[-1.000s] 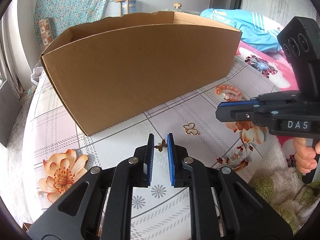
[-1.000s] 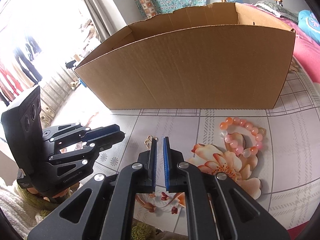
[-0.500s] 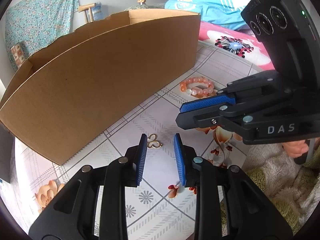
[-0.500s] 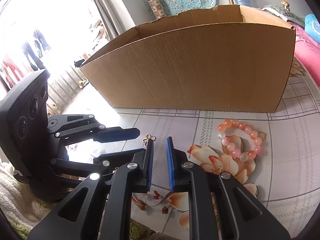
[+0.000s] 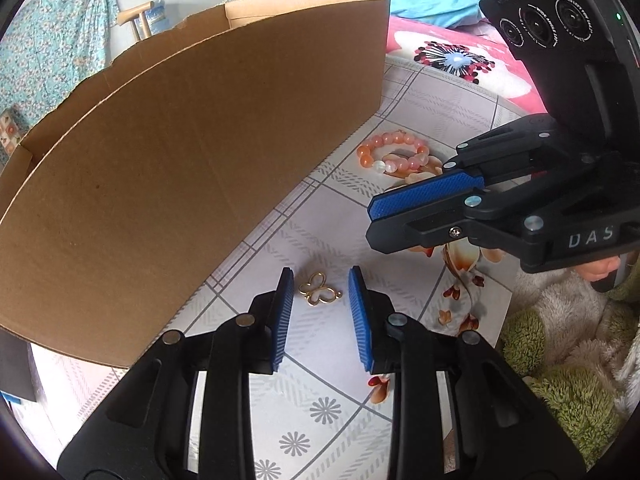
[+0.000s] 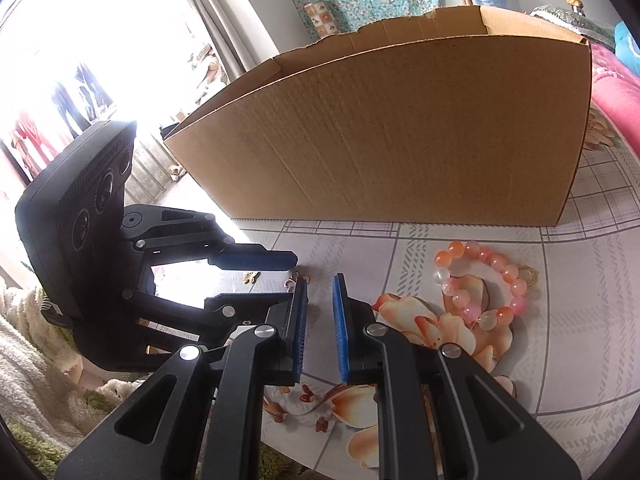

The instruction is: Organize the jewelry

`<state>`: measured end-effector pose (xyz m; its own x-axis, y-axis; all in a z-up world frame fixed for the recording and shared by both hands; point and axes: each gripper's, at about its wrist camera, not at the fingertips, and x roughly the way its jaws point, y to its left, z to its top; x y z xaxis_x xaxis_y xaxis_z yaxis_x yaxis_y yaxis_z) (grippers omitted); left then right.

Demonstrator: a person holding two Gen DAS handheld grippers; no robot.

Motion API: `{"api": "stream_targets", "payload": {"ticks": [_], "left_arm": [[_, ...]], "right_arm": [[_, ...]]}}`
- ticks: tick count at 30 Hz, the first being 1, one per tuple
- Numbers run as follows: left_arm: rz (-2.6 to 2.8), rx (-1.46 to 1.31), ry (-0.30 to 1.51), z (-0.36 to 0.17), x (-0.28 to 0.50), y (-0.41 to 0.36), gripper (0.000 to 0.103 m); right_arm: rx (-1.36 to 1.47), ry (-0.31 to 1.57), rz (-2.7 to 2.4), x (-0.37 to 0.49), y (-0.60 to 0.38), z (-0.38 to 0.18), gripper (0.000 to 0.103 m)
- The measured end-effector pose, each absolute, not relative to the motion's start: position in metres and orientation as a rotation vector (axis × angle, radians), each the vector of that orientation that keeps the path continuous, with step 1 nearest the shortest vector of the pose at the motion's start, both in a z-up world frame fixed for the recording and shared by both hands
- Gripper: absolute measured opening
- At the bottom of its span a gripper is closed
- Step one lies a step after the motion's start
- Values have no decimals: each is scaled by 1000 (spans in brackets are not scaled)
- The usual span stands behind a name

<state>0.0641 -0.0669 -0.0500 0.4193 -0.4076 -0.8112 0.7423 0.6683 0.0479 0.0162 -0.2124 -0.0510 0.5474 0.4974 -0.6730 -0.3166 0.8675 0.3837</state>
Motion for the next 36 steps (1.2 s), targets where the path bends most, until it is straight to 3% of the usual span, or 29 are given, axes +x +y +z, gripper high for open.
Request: {"api": "stream_targets", "payload": {"ticks": [10, 13, 36], "left_arm": [[-807, 451, 897, -50, 72, -64, 26], [-804, 450, 903, -50, 74, -64, 19], [-749, 432, 841, -34, 64, -57, 19]], "right_arm": [[246, 866, 480, 19, -219, -53, 14], [247, 865, 477, 20, -221, -53, 14], [240, 842, 450, 17, -227, -42, 14]]}}
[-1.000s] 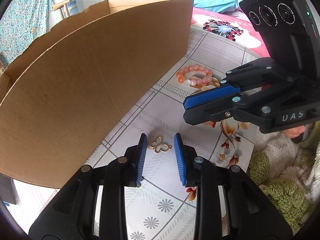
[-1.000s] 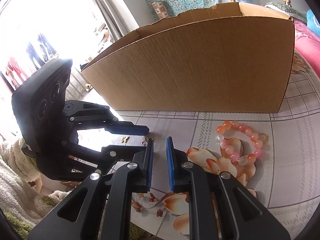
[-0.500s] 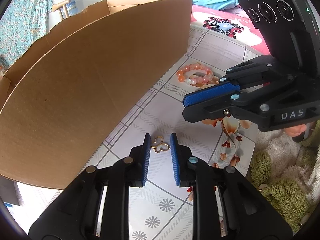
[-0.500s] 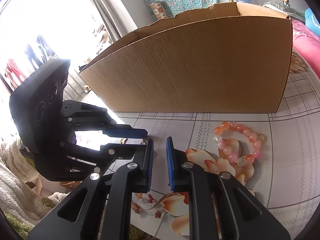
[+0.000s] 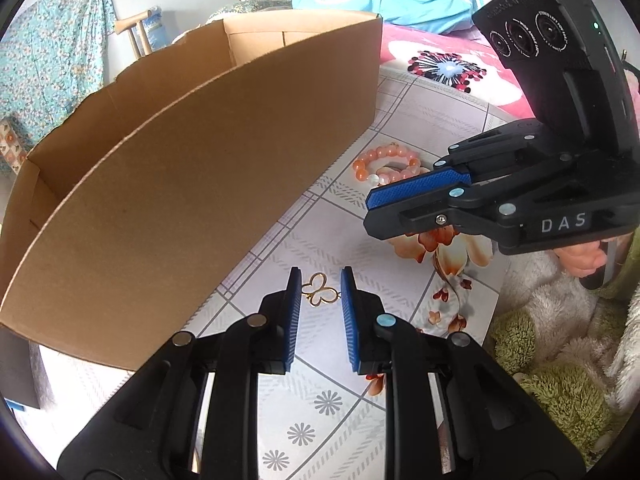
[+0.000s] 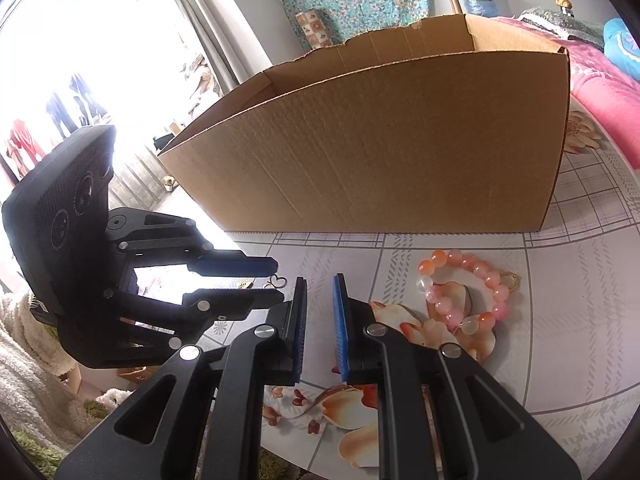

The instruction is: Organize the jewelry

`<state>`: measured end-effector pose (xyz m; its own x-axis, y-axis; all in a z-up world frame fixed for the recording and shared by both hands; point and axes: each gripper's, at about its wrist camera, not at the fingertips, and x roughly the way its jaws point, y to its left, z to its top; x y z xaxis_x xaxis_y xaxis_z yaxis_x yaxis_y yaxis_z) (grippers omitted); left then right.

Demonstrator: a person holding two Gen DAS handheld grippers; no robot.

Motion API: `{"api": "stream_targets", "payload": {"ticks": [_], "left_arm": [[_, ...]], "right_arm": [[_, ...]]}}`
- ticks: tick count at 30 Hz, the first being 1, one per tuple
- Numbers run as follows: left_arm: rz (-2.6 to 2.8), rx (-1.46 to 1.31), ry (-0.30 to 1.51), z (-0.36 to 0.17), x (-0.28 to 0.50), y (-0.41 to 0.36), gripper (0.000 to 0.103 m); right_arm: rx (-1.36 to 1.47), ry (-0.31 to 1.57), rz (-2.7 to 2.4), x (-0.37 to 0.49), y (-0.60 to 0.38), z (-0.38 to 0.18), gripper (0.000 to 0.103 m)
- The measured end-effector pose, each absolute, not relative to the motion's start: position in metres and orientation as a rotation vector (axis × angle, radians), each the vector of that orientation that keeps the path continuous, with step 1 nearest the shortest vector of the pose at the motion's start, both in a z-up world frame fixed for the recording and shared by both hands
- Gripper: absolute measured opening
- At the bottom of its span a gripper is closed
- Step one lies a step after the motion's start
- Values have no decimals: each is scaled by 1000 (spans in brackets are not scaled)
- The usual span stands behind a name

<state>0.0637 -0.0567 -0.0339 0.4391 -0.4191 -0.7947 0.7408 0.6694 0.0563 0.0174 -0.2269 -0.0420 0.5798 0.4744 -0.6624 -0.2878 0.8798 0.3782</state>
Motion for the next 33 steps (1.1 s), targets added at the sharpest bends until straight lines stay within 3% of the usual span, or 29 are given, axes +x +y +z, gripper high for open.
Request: {"api": "stream_targets", "payload": {"ticks": [5, 7, 9, 26, 33], "left_arm": [[-648, 356, 840, -26, 53, -29, 18], [-598, 315, 838, -24, 48, -14, 18], [-556, 270, 837, -23, 44, 2, 18], [-427, 39, 800, -30, 39, 69, 18], [-443, 28, 802, -34, 41, 67, 19]], "right_arm": [[212, 849, 462, 11, -216, -38, 14], [186, 861, 478, 11, -205, -37, 29], [149, 862, 502, 12, -192, -35, 32], [-62, 974, 460, 38, -98, -43, 32], [-83, 983, 382, 44, -85, -51, 26]]}}
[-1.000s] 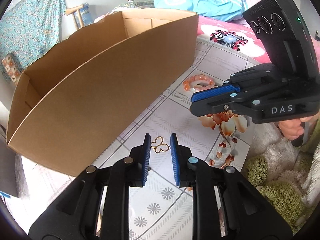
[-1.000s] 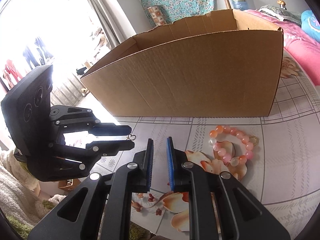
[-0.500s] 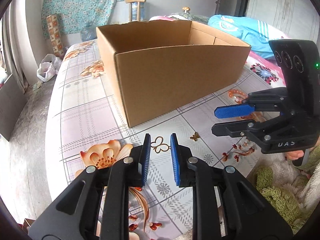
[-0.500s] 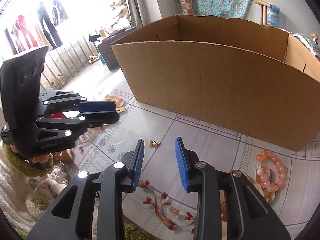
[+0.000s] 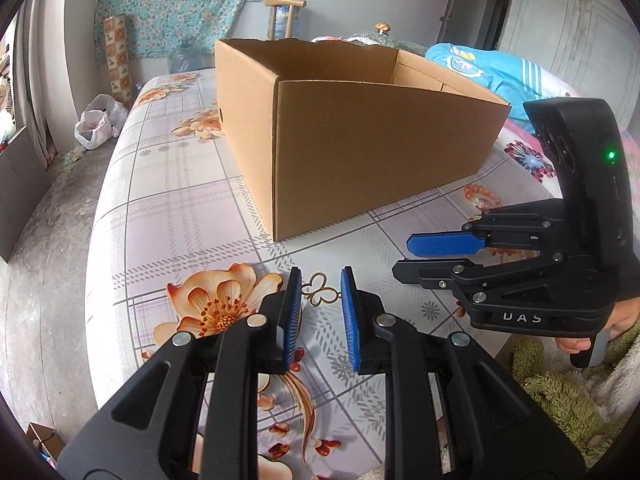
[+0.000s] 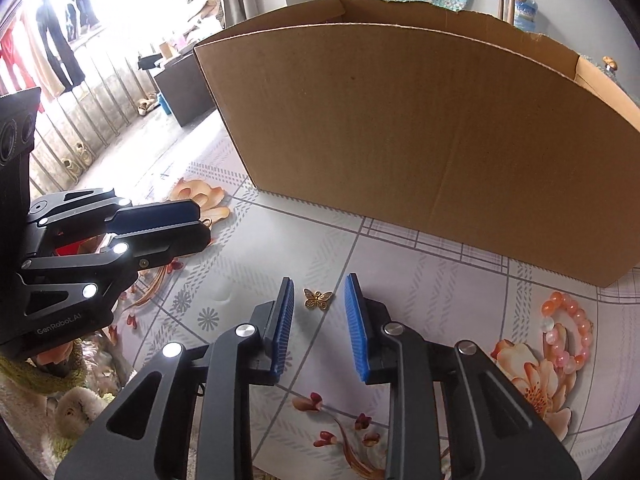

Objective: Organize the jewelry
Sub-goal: 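Move both grippers over the box and open them to drop the charms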

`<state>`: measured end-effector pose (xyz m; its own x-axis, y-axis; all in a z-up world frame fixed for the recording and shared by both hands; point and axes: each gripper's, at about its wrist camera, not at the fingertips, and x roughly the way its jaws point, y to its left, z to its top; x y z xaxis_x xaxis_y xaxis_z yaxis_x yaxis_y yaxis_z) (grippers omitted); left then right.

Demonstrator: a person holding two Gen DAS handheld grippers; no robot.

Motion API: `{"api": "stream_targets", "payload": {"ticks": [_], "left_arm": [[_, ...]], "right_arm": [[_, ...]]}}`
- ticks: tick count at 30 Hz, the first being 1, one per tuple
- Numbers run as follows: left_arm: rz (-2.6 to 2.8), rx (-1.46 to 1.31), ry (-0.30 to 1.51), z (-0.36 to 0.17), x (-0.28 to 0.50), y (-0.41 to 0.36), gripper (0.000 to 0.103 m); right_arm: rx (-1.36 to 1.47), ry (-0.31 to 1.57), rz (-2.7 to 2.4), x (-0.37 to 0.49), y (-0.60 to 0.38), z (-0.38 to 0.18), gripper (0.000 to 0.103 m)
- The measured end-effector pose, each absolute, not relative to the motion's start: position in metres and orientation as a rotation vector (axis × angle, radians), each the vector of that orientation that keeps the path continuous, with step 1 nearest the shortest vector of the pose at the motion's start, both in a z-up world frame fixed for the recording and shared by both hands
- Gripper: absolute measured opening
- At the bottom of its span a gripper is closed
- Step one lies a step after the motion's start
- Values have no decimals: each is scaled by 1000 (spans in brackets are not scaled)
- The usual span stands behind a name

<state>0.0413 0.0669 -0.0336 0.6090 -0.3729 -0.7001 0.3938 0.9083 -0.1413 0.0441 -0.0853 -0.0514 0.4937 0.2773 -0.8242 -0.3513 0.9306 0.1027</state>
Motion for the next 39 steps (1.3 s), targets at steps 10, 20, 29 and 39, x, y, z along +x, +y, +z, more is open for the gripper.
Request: {"api": "stream_targets", "payload": {"ticks": [10, 20, 29, 39], "left_arm": [[-449, 15, 794, -34, 43, 69, 18], [-447, 10, 786, -33, 38, 70, 18], [-433, 12, 763, -22, 32, 69, 18], [-536, 4, 602, 47, 14, 49, 19]], "right_arm": [[-155, 982, 336, 49, -60, -51, 17], [-139, 995, 342, 48, -48, -49, 12], [-77, 976, 362, 43, -76, -41, 12], [-64, 772, 360, 16, -105, 31, 12]]}}
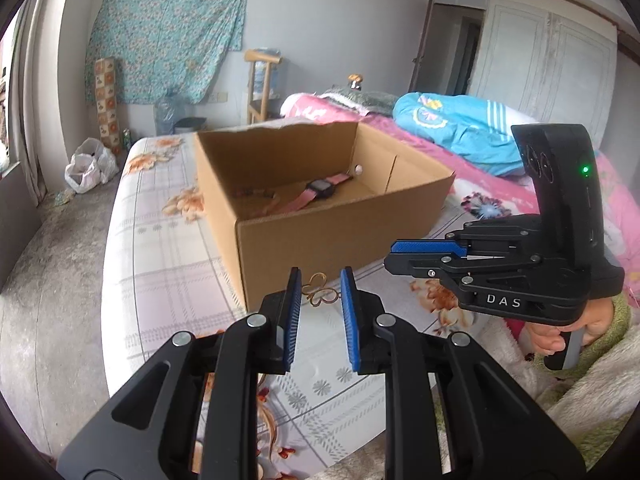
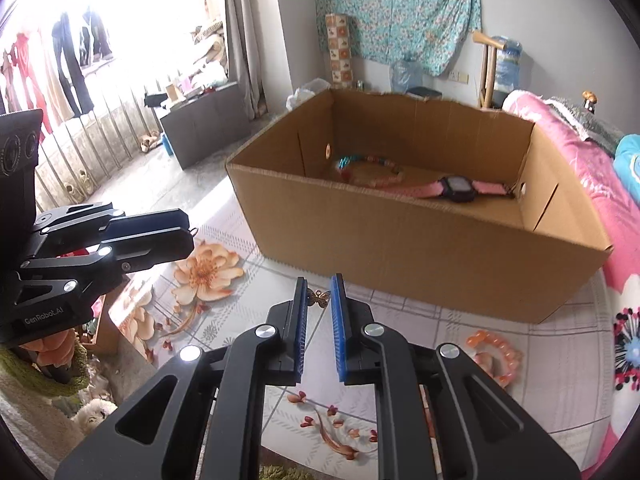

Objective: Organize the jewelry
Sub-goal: 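Move both grippers over the box and open them to drop the charms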

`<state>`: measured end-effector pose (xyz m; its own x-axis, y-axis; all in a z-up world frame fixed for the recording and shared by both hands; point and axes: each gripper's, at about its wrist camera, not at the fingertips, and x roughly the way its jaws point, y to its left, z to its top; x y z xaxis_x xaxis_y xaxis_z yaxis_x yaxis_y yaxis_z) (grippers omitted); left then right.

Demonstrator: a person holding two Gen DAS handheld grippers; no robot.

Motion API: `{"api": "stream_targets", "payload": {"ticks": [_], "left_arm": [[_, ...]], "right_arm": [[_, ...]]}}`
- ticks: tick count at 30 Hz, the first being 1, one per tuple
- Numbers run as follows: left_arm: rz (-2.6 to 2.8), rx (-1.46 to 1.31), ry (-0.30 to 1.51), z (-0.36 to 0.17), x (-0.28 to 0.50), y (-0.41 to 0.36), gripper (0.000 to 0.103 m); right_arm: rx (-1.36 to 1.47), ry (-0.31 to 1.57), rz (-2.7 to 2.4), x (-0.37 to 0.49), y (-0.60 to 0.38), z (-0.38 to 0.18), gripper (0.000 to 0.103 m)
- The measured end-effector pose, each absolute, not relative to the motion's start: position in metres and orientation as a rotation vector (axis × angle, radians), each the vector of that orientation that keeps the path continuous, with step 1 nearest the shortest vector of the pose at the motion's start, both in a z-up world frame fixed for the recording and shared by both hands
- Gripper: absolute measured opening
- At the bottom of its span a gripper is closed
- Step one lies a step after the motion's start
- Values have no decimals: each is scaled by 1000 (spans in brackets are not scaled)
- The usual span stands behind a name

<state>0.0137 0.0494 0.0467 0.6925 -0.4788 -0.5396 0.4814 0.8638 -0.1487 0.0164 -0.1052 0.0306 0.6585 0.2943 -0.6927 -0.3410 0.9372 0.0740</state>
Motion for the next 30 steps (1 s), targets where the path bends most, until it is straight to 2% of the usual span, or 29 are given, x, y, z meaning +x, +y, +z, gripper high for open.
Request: {"api": "stream_targets", "payload": {"ticks": [4, 7, 18, 20, 21, 24, 30], "left_arm": [[-638, 14, 550, 74, 33, 23, 19], [-687, 27, 570, 79, 65, -5, 19], [-703, -18, 854, 47, 188, -85, 19], [-675, -25, 877, 40, 194, -85, 21], [-672, -42, 891, 37, 198, -85, 25], [-678, -105, 919, 31, 201, -79, 27], [-662, -145, 913, 31, 194, -63, 27]], "right_arm": [[-41, 655, 320, 16, -143, 72, 12], [-9, 654, 291, 39, -175, 84, 12], [39, 883, 229, 141, -232, 40, 13], [55, 891, 228, 146, -239, 36, 13], [69, 886, 236, 147, -242, 36, 13], [91, 845, 231, 142, -251, 44, 25], [130, 760, 215, 123, -268, 65, 26]]}}
